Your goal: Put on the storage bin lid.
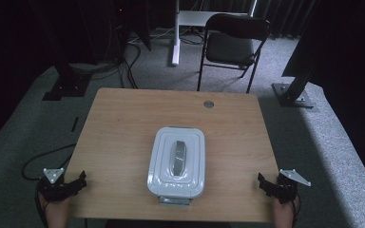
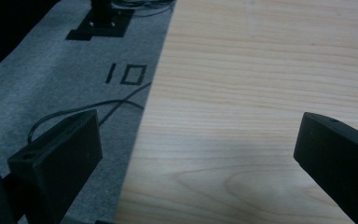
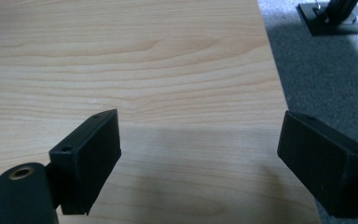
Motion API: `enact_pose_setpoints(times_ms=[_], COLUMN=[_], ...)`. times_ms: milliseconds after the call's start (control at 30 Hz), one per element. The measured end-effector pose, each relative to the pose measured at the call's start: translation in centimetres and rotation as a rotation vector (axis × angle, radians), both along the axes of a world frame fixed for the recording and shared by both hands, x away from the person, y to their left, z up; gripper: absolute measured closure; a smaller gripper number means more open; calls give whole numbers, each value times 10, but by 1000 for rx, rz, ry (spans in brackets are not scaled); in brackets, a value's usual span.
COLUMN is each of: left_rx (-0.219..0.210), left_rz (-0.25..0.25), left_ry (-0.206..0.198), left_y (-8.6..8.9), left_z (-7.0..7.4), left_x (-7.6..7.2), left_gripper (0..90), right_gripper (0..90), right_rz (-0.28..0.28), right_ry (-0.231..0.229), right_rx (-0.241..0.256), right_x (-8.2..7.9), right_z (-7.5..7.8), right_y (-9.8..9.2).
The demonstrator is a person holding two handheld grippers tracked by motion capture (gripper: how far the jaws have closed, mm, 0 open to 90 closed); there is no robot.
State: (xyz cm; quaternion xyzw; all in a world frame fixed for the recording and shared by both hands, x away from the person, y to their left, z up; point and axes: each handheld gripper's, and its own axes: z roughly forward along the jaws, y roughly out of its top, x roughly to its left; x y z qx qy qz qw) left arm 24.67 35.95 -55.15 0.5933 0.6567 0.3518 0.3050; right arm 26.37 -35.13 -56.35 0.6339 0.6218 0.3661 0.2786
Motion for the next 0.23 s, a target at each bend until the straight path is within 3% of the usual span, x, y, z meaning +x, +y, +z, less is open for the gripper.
enact_pose_setpoints(times_ms=[233], left_rx=[-9], left_rz=[-26], left_ry=[5], left_y=[-2], left_z=[0], left_x=[1], left_gripper=[16], right_gripper=[132], right_rz=[6], right_ry=[11], right_rx=[-4], right_x=[1], right_z=[0], right_y=[0])
